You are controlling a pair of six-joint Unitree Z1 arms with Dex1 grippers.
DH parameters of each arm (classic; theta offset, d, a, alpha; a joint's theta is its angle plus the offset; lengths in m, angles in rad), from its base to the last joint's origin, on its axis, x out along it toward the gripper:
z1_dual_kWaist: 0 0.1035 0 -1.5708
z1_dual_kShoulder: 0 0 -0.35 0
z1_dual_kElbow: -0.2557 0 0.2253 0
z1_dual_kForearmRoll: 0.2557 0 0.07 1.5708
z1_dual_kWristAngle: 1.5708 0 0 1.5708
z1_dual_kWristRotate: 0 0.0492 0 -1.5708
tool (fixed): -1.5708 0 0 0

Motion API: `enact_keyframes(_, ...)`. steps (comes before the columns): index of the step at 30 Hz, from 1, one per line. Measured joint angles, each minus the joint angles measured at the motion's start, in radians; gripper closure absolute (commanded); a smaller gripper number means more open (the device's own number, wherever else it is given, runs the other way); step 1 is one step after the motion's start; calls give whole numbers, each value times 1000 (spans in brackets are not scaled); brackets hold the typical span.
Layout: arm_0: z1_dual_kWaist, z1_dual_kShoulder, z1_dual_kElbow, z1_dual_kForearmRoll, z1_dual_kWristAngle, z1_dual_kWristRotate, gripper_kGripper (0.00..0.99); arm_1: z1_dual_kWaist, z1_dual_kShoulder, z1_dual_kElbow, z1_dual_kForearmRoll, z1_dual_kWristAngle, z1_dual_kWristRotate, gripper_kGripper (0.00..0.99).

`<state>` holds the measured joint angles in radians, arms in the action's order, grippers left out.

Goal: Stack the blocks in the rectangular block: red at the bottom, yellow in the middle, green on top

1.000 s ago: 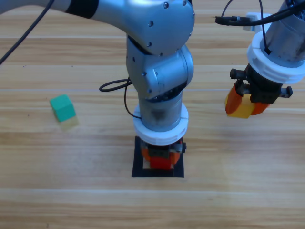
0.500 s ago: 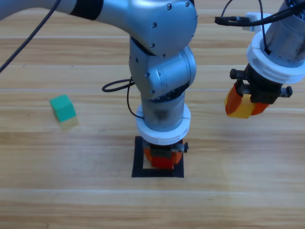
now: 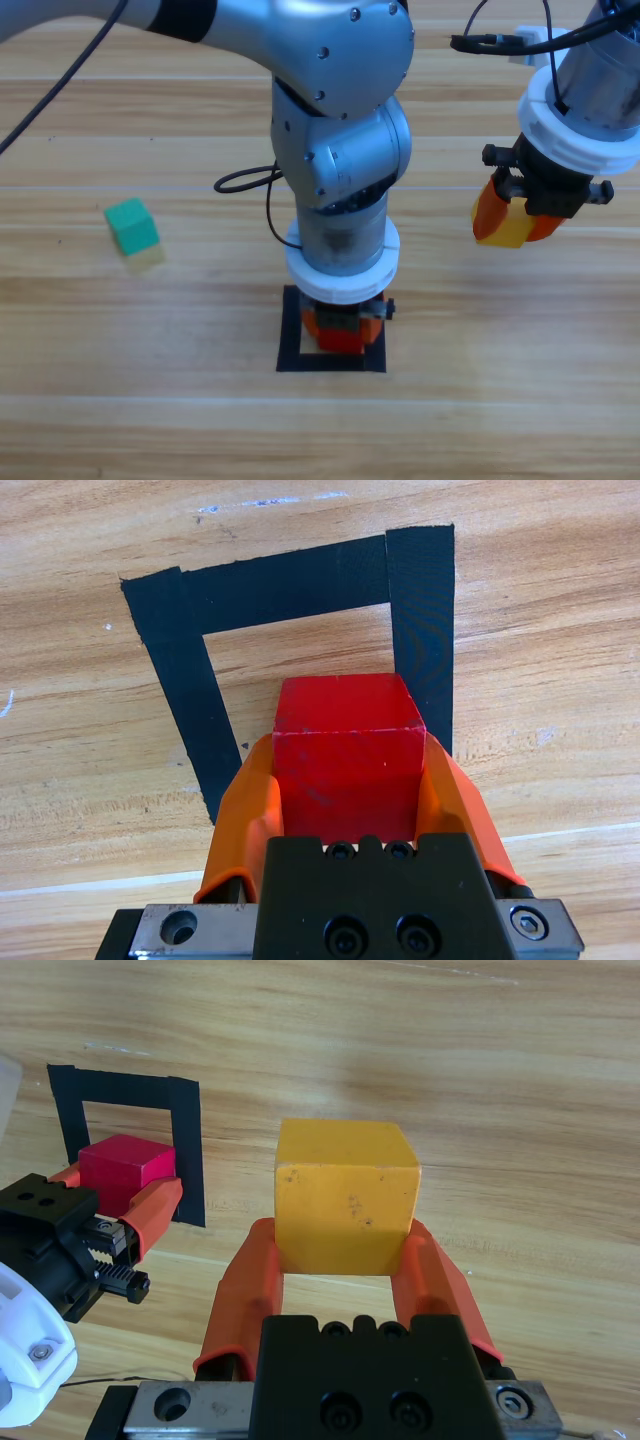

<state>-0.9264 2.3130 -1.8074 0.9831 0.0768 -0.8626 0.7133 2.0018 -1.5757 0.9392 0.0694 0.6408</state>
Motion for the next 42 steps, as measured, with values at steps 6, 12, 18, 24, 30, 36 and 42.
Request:
enact_keyframes(6,0,-1,4,-3,0,-4,5,0,0,0,0,-1,0,838)
enact_keyframes(12,1,-27,54,-21,10,-6,5,0,0,0,0,-3,0,838)
enact_keyframes(18,0,-57,72,-38,11,-18,5,8,0,0,0,-44,6,838)
enact_keyframes(24,2,-278,75,-41,40,-18,0,39,0,-47,50,-91,55,837)
enact_keyframes(30,96,-656,233,-21,53,91,0,95,6,-131,125,-98,140,838)
enact_keyframes(36,378,-724,315,18,42,427,0,166,161,-476,366,-95,212,837)
enact_keyframes(42,494,-542,315,18,40,515,0,224,370,-778,537,-23,234,837)
